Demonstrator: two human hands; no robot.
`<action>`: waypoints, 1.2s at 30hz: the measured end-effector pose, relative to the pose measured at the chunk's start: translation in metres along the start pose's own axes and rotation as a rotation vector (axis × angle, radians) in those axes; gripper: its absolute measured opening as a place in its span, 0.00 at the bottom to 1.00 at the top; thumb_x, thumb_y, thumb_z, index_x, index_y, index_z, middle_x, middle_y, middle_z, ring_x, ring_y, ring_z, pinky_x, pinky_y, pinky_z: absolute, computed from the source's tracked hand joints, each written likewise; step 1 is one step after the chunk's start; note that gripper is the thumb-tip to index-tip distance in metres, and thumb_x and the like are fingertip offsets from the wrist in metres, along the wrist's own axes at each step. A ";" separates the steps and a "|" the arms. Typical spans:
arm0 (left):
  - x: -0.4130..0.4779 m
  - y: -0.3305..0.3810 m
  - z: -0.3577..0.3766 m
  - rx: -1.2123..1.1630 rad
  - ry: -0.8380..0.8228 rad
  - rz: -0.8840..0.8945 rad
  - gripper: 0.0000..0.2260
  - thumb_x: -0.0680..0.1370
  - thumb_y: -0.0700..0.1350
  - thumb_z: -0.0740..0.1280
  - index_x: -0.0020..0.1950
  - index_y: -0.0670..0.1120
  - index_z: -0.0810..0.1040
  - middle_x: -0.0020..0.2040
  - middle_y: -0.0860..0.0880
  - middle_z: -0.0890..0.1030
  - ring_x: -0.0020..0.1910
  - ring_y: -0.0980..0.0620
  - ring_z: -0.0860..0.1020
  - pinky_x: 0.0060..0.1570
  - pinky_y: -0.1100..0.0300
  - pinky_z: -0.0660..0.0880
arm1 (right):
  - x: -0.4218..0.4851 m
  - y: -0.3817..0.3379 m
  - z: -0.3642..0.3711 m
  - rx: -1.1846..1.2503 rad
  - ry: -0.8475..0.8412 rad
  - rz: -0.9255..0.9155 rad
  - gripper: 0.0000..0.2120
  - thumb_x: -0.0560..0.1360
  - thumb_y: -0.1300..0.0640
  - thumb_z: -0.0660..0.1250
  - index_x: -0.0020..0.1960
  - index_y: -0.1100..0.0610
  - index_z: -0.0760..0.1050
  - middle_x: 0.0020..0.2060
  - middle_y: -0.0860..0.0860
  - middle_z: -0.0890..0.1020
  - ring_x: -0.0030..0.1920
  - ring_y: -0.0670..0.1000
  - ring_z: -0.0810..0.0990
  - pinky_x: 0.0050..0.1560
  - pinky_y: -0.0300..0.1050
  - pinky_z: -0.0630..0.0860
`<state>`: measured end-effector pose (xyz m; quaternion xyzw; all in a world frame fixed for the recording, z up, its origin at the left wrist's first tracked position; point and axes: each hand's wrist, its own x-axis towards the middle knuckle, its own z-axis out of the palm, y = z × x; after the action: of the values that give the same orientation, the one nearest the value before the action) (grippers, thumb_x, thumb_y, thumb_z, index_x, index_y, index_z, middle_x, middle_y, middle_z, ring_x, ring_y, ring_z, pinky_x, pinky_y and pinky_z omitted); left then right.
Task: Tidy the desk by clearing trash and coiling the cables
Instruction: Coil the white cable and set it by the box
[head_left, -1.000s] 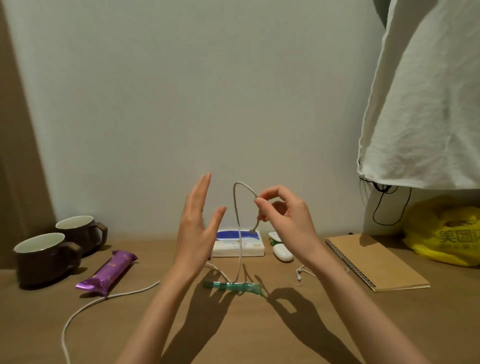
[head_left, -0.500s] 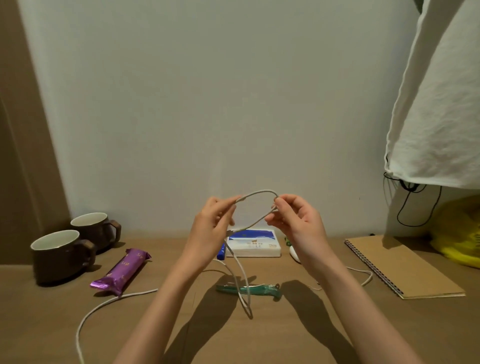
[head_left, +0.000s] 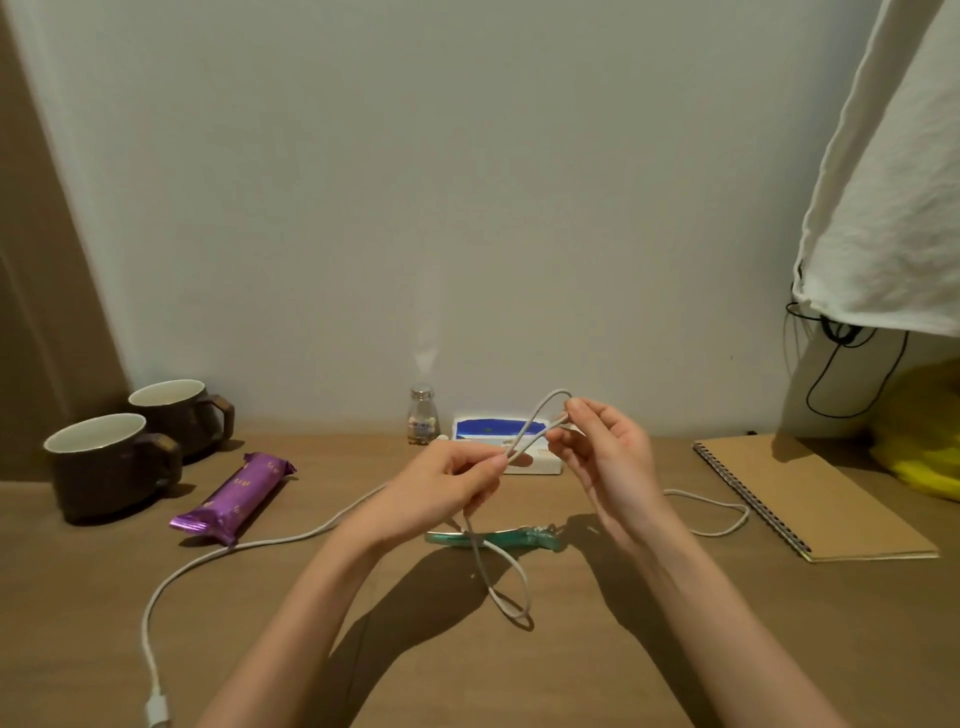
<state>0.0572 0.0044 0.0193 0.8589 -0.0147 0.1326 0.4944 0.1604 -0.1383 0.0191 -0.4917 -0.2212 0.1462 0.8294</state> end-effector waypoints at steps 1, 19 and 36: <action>0.000 -0.001 0.003 0.012 -0.007 -0.012 0.12 0.81 0.47 0.59 0.53 0.50 0.82 0.30 0.54 0.69 0.28 0.62 0.67 0.31 0.73 0.65 | 0.000 0.000 -0.001 -0.007 0.014 -0.007 0.04 0.78 0.61 0.63 0.47 0.60 0.75 0.36 0.54 0.80 0.34 0.45 0.81 0.39 0.35 0.80; 0.000 -0.016 0.045 0.612 0.397 0.250 0.13 0.80 0.49 0.60 0.62 0.51 0.77 0.52 0.53 0.81 0.49 0.58 0.77 0.45 0.67 0.74 | -0.009 0.018 0.002 -0.321 0.104 -0.035 0.09 0.74 0.51 0.69 0.48 0.55 0.84 0.45 0.46 0.86 0.51 0.40 0.80 0.43 0.27 0.73; 0.002 -0.018 0.017 0.092 -0.054 0.012 0.08 0.79 0.49 0.60 0.49 0.53 0.80 0.44 0.59 0.81 0.44 0.57 0.79 0.49 0.62 0.77 | -0.002 -0.011 -0.010 0.427 0.027 0.095 0.09 0.79 0.53 0.60 0.51 0.55 0.77 0.30 0.48 0.68 0.25 0.42 0.62 0.23 0.31 0.65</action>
<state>0.0656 -0.0006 -0.0039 0.8840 -0.0269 0.1127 0.4529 0.1641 -0.1520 0.0237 -0.3167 -0.1510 0.2220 0.9098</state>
